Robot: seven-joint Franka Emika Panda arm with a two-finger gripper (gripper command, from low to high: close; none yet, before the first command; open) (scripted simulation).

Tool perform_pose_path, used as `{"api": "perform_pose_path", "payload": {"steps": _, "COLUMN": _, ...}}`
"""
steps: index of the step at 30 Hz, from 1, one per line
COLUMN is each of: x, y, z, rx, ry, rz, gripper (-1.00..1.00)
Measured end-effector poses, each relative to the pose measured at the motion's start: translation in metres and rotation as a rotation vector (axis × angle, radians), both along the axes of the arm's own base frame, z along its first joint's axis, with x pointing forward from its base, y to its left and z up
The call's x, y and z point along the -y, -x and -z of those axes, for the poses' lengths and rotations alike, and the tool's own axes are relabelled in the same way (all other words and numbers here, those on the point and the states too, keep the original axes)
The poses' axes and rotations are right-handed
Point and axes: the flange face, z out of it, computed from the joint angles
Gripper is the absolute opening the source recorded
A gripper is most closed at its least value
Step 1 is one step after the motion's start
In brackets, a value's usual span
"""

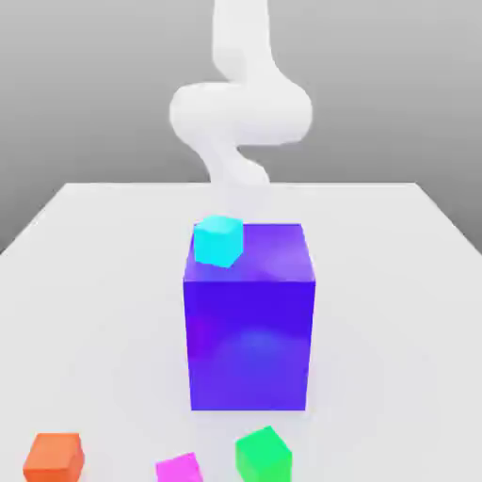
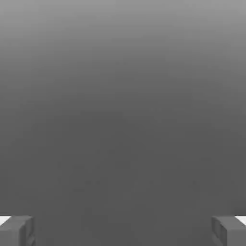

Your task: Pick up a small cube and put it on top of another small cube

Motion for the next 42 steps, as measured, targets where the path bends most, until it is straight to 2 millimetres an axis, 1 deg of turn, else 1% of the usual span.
{"api": "perform_pose_path", "payload": {"steps": 3, "x": 0.007, "y": -0.038, "z": 0.042, "rx": -0.08, "ry": -0.005, "rz": -0.048, "gripper": 0.0}}
{"api": "perform_pose_path", "payload": {"steps": 7, "x": 0.014, "y": -0.08, "z": 0.103, "rx": -0.179, "ry": -0.007, "rz": -0.102, "gripper": 0.0}}
{"api": "perform_pose_path", "payload": {"steps": 11, "x": 0.02, "y": -0.113, "z": 0.168, "rx": -0.276, "ry": -0.001, "rz": -0.15, "gripper": 0.0}}
{"api": "perform_pose_path", "payload": {"steps": 15, "x": 0.026, "y": -0.136, "z": 0.237, "rx": -0.372, "ry": 0.014, "rz": -0.192, "gripper": 0.0}}
{"api": "perform_pose_path", "payload": {"steps": 18, "x": 0.031, "y": -0.147, "z": 0.289, "rx": -0.443, "ry": 0.031, "rz": -0.22, "gripper": 0.0}}
{"api": "perform_pose_path", "payload": {"steps": 22, "x": 0.039, "y": -0.153, "z": 0.359, "rx": -0.537, "ry": 0.063, "rz": -0.254, "gripper": 0.0}}
{"api": "perform_pose_path", "payload": {"steps": 25, "x": 0.047, "y": -0.15, "z": 0.41, "rx": -0.607, "ry": 0.095, "rz": -0.279, "gripper": 0.0}}
{"api": "perform_pose_path", "payload": {"steps": 29, "x": 0.06, "y": -0.14, "z": 0.474, "rx": -0.699, "ry": 0.146, "rz": -0.31, "gripper": 0.0}}
{"api": "perform_pose_path", "payload": {"steps": 33, "x": 0.063, "y": -0.139, "z": 0.533, "rx": -0.719, "ry": 0.16, "rz": -0.318, "gripper": 0.0}}
{"api": "perform_pose_path", "payload": {"steps": 34, "x": 0.063, "y": -0.138, "z": 0.545, "rx": -0.72, "ry": 0.16, "rz": -0.318, "gripper": -1.0}}
{"api": "perform_pose_path", "payload": {"steps": 39, "x": 0.063, "y": -0.138, "z": 0.545, "rx": -0.722, "ry": 0.159, "rz": -0.318, "gripper": -1.0}}
{"api": "perform_pose_path", "payload": {"steps": 40, "x": 0.063, "y": -0.137, "z": 0.552, "rx": -0.722, "ry": 0.159, "rz": -0.318, "gripper": -1.0}}
{"api": "perform_pose_path", "payload": {"steps": 41, "x": 0.063, "y": -0.138, "z": 0.547, "rx": -0.722, "ry": 0.159, "rz": -0.318, "gripper": -1.0}}
{"api": "perform_pose_path", "payload": {"steps": 42, "x": 0.063, "y": -0.138, "z": 0.538, "rx": -0.721, "ry": 0.16, "rz": -0.319, "gripper": -1.0}}
